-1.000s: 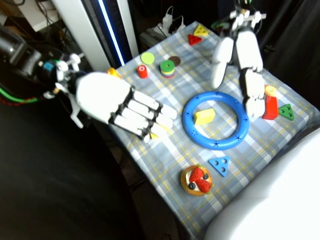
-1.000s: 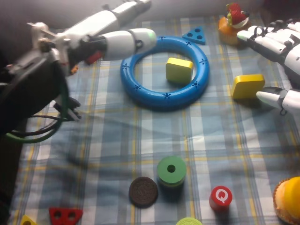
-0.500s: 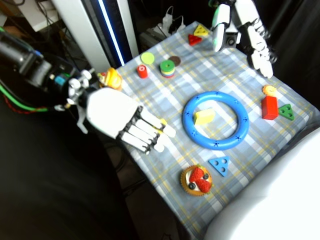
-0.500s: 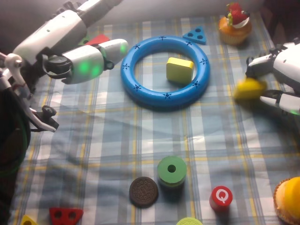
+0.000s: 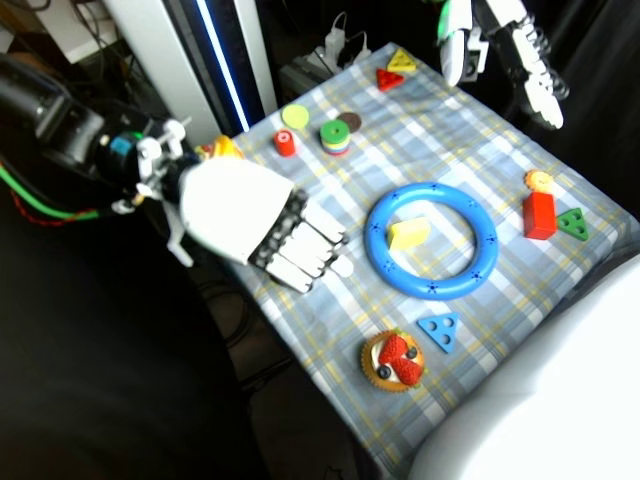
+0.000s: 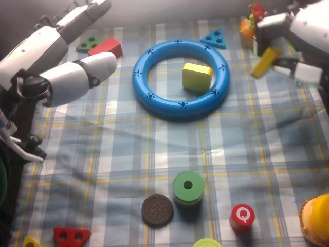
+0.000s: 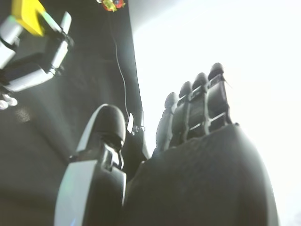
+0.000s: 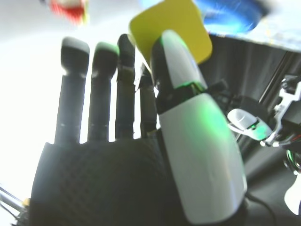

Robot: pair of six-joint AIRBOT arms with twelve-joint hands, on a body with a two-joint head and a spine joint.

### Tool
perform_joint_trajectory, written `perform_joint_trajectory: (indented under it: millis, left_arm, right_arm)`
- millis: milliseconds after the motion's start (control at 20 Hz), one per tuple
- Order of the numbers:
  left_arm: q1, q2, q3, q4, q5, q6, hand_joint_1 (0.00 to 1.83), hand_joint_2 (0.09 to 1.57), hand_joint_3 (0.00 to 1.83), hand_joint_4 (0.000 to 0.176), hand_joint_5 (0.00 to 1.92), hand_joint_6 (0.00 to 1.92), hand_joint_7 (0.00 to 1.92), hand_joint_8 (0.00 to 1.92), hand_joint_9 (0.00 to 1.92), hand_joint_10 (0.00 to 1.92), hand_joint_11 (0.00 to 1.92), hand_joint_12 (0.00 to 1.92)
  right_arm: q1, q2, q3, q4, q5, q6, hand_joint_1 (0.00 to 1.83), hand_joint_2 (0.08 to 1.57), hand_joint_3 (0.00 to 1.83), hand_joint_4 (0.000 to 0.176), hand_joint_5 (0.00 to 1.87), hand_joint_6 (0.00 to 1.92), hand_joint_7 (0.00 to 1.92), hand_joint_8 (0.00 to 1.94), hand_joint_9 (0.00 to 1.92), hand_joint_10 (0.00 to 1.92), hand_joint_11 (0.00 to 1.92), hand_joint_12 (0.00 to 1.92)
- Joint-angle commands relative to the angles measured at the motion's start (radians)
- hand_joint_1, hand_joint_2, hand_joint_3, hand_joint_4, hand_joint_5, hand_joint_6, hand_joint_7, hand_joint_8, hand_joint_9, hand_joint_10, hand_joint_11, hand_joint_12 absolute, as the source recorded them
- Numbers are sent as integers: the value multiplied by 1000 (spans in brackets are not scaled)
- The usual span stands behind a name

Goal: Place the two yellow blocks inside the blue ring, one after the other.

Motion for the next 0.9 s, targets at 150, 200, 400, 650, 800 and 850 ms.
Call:
perform_joint_trajectory:
  millis: [150, 200, 400, 650, 800, 850]
  left_arm:
    - [6, 3, -1, 5, -150, -19, 427, 1433, 2, 38, 83, 9, 33, 1, 0, 0, 0, 0]
    - [6, 3, -1, 4, -151, -19, 421, 1431, 1, 41, 84, 8, 30, 0, 0, 0, 0, 0]
    - [11, 0, 4, -9, -153, -19, 405, 1441, 5, 37, 81, 5, 24, 2, 0, 0, 0, 0]
    - [11, -17, 19, -13, -145, -31, 468, 1422, 0, 33, 108, 10, 46, 5, 0, 0, 0, 0]
    - [11, -20, 22, -13, -144, -38, 472, 1430, 1, 30, 111, 5, 32, 1, 0, 0, 0, 0]
    - [11, -20, 23, -13, -145, -41, 467, 1434, 3, 35, 107, 3, 31, 1, 0, 0, 0, 0]
  right_arm:
    - [97, -87, 79, -48, 17, 2, 1290, 1267, 0, 0, 602, 1388, 757, 1450, 703, 1650, 595, 1885]
    - [106, -100, 89, -52, 7, 2, 1178, 1274, 2, 0, 617, 1408, 774, 1478, 663, 1578, 590, 1900]
    - [180, -225, 179, -100, -89, 2, 1113, 1259, 0, 0, 714, 1337, 807, 1895, 1011, 1918, 1121, 1921]
    - [207, -306, 235, -113, -136, 2, 1196, 1243, 1, 0, 718, 1192, 791, 1520, 757, 1519, 719, 1873]
    - [209, -320, 244, -114, -161, 2, 1009, 1269, 0, 0, 290, 812, 499, 938, 446, 1406, 348, 1882]
    - [209, -320, 246, -114, -168, 2, 832, 1238, 0, 0, 145, 330, 350, 438, 227, 991, 69, 1652]
